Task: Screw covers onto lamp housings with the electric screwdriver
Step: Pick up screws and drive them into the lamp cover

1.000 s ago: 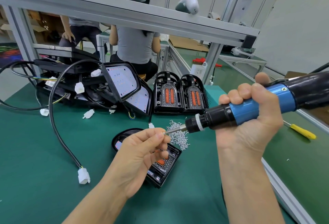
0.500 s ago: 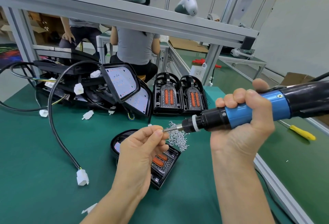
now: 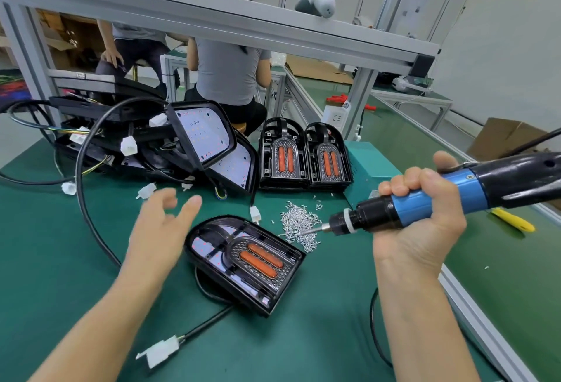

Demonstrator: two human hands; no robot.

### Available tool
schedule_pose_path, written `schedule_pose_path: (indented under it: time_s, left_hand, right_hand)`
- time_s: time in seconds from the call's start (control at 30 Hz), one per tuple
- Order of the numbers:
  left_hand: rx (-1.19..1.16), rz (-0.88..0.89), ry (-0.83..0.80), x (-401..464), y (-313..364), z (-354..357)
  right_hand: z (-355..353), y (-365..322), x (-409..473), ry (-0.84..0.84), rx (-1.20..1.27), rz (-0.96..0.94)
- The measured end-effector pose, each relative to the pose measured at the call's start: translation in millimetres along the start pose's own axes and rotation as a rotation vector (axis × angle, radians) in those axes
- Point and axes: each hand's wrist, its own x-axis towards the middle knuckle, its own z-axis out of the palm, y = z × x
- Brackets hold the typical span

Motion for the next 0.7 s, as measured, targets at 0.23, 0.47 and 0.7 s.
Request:
schedule_pose_path:
  time_s: [0.23,0.47,0.7]
  left_hand:
    - [0.256,-0.249,-0.36,7.6,-10.3,26.1]
    - [-0.092,-0.163,-0.394,2.6,-12.0,31.8]
    - [-0.036,-0.016,-0.368,1.0,-2.1,35.7]
  right_hand:
    - [-13.5,21.6,2.4,0.023,-0.06,-0.007]
    - [1.5,56.4,-1.3,-0.032,-0.17,0.001]
    - [12.9,71.1,-5.1,-0.058,-0.215,-0.026]
